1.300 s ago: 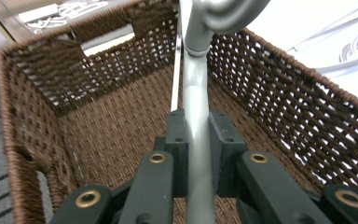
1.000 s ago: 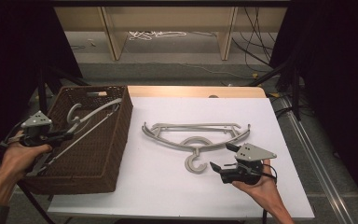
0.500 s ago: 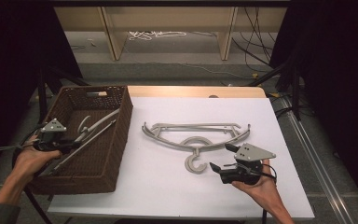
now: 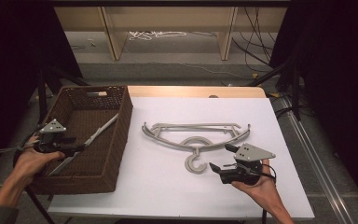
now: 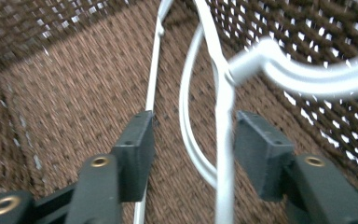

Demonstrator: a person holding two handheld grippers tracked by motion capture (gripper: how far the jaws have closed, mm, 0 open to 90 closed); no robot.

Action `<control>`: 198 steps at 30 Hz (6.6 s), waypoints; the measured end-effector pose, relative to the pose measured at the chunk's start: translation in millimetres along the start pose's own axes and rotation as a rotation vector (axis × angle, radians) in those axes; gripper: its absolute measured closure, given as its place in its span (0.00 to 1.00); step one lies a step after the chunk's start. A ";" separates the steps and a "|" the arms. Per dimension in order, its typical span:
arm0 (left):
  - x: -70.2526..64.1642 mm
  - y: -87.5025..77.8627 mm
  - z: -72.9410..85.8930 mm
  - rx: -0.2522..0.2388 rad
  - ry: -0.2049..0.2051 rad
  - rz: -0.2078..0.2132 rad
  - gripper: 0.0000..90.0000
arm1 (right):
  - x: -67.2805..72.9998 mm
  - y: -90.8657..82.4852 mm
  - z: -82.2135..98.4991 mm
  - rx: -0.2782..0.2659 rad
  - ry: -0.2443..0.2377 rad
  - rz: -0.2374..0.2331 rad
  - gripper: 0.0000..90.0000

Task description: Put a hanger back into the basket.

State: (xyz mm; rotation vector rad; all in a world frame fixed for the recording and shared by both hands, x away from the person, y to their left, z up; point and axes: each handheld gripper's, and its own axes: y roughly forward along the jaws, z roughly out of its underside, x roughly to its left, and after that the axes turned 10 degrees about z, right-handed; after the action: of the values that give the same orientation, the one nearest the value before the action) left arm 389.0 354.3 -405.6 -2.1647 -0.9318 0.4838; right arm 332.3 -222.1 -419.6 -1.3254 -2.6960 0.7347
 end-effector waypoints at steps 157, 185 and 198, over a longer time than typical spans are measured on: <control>-197.1 67.8 -9.4 -0.511 0.185 0.209 0.20 | -70.7 101.1 -30.8 0.293 -0.761 -0.291 0.92; -206.6 105.0 -78.9 -0.294 0.348 0.191 0.24 | -33.9 56.8 -43.3 0.238 -0.775 -0.343 0.92; -223.9 136.6 -99.4 -0.136 0.493 0.223 0.35 | -23.7 47.3 -40.6 0.248 -0.779 -0.366 0.92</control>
State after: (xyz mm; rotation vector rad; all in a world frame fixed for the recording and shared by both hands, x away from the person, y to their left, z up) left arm 361.0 76.1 -427.6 -2.3674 -0.4652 -0.0216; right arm 392.0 -199.5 -400.4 -0.5107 -3.0769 1.7384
